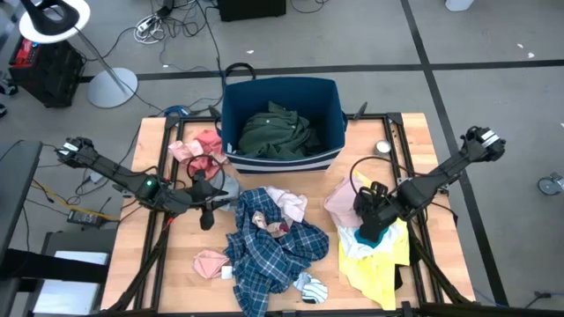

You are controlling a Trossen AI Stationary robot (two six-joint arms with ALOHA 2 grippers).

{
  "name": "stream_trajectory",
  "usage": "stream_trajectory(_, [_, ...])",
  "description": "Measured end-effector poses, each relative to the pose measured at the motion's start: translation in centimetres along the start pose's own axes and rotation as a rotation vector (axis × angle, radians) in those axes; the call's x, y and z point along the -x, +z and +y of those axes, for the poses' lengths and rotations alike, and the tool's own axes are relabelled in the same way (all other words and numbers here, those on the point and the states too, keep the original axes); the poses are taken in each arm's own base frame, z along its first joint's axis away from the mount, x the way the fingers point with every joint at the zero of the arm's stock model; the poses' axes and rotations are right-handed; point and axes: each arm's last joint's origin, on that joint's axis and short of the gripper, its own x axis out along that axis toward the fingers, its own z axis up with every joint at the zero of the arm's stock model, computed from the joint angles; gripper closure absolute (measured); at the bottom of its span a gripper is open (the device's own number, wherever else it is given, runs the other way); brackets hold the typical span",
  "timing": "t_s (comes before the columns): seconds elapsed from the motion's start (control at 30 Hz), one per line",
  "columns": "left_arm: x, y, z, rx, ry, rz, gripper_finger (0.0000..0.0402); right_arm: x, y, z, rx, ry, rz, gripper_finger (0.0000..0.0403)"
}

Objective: Sort clothes
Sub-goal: Put the pink underwear into the blue bin

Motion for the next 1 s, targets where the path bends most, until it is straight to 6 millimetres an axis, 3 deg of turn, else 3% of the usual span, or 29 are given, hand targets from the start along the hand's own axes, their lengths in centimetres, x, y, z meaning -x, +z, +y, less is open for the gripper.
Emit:
stream_trajectory(0.23, [0.0, 0.0, 0.0, -0.186, 0.001, 0.003, 0.0264, 2.8, 1.6, 0.2, -0.028, 0.015, -0.097, 0.0401])
stream_trajectory(0.47, [0.0, 0.0, 0.0, -0.193, 0.001, 0.006, 0.0264, 5.2, 2.8, 0.4, -0.035, 0.028, -0.138, 0.0401])
stream_trajectory(0.67, [0.0, -0.1, 0.0, -0.194, 0.001, 0.007, 0.0264, 3.7, 2.5, 0.4, -0.028, 0.0, -0.123, 0.0377])
stream_trajectory(1.0, [0.0, 0.0, 0.0, -0.194, 0.001, 0.006, 0.0264, 0.1, 2.8, 1.1, -0.002, 0.01, -0.1, 0.0273])
